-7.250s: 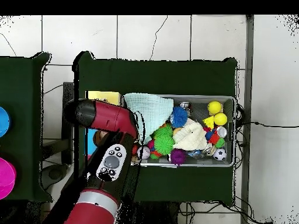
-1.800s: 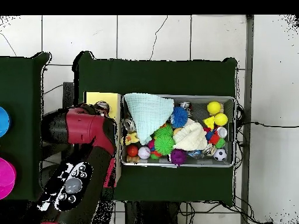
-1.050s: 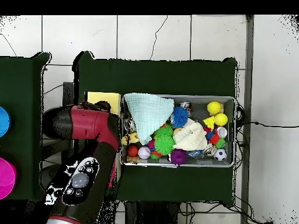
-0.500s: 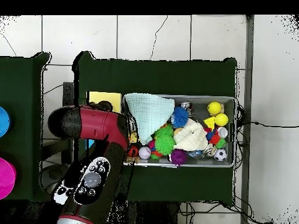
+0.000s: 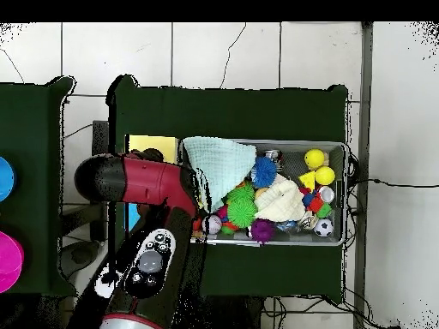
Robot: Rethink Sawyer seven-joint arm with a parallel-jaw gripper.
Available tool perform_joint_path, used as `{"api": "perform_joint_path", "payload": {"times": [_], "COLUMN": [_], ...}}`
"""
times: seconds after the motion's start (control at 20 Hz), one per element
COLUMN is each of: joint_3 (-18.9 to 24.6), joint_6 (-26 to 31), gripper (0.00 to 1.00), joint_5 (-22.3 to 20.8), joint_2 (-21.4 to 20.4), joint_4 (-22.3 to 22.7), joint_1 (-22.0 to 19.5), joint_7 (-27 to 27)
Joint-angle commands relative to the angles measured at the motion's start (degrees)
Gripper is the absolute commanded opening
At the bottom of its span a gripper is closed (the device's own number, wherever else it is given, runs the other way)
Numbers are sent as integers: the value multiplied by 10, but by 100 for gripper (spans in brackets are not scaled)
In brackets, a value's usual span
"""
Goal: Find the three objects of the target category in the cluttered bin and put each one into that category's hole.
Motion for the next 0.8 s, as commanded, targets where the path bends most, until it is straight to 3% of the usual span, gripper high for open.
{"api": "perform_joint_path", "payload": {"times": [0.05,0.4,0.65,0.8], "joint_3": [87,240,295,372], "joint_6": [65,20,8,1], "gripper": [0,0,0,0], "joint_5": [7,39,15,32], "joint_2": [-159,-197,-194,-183], "joint_4": [104,185,201,224], "joint_1": [-121,-219,-263,-316], "joint_7": [-59,-79,-74,-103]}}
